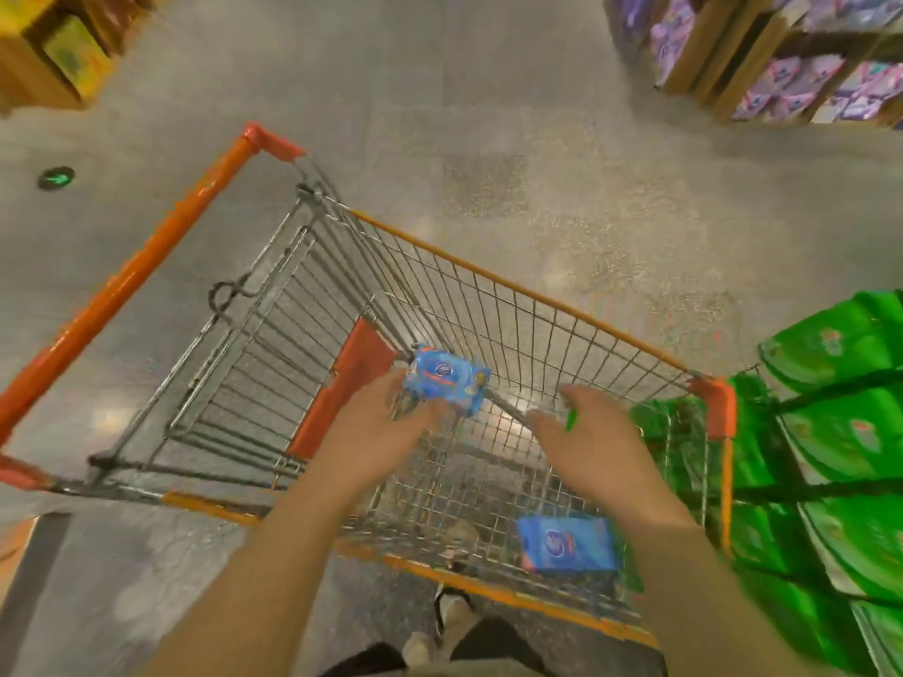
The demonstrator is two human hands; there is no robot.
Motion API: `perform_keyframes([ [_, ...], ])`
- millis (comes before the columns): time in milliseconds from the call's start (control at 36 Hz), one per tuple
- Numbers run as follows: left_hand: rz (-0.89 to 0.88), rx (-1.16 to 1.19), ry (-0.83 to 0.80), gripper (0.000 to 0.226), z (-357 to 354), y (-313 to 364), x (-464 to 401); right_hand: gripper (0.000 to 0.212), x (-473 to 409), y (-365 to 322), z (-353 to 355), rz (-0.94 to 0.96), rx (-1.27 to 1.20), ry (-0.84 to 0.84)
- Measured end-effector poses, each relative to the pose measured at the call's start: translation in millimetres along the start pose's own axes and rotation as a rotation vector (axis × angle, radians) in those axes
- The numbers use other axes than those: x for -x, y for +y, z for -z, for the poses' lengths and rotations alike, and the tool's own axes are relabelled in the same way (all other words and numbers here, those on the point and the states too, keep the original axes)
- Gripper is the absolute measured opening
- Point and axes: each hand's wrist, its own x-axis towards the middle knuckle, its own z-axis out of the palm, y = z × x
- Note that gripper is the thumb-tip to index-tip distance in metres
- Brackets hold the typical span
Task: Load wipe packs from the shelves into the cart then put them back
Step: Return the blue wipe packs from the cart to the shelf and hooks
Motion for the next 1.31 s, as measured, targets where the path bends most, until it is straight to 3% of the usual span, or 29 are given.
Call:
perform_keyframes([
  [28,0.062,0.072,0.013,0.051,-3.2,1.4,-10.3,0.067,-14.0,1.7,-3.3,-0.014,-0.016,-0.017],
  [194,0.311,0.245,-0.041,0.028,-33.1,-18.2,-81.3,0.059,-85.4,14.5,-28.4,-0.079,-0.053,-0.063],
  [306,0.535,0.347,-0.132,0.06,-55.7,-44.2,-122.6,0.052,-127.2,32.8,-54.4,-0.156,-0.15,-0.088],
  [444,0.745,0.588,-0.185,0.035,-82.6,-92.3,-171.8,0.046,-181.8,60.5,-102.9,-0.269,-0.298,-0.135],
  [556,0.841,0.771,-0.135,0.042,-107.6,-134.7,-223.1,0.037,-226.6,82.0,-147.5,-0.381,-0.392,-0.132],
  [611,0.852,0.851,-0.093,0.048,-122.9,-154.5,-248.9,0.039,-254.5,92.4,-170.4,-0.431,-0.439,-0.129],
  [694,0.828,0.936,-0.088,0.029,-141.1,-170.2,-278.3,0.045,-291.8,101.0,-200.4,-0.473,-0.43,-0.108],
  [750,0.825,1.01,-0.061,0.029,-153.4,-177.7,-297.6,0.052,-314.8,108.9,-220.4,-0.456,-0.46,-0.112],
  [833,0.776,1.098,-0.037,0.027,-168.7,-187.1,-320.5,0.079,-340.3,115.9,-246.6,-0.444,-0.418,-0.159],
  [889,0.728,1.128,-0.013,0.037,-176.3,-192.1,-330.3,0.093,-350.6,113.5,-256.7,-0.455,-0.388,-0.178],
  [972,0.696,1.146,0.018,0.052,-186.4,-199.3,-338.0,0.059,-359.5,107.1,-269.4,-0.431,-0.401,-0.157],
  [1000,0.702,1.152,0.023,0.052,-188.5,-200.9,-338.9,0.066,-361.7,105.8,-274.3,-0.424,-0.383,-0.155],
  [1083,0.698,1.168,0.021,0.034,-192.3,-205.1,-339.7,0.124,-373.0,109.7,-295.1,-0.442,-0.365,-0.111],
  [1111,0.7,1.176,0.025,0.03,-193.6,-206.0,-340.3,0.13,-380.0,115.6,-306.2,-0.462,-0.375,-0.091],
  [1306,0.741,1.165,0.06,0.023,-196.5,-197.4,-341.7,0.111,-368.2,100.5,-311.9,-0.459,-0.597,0.001],
])
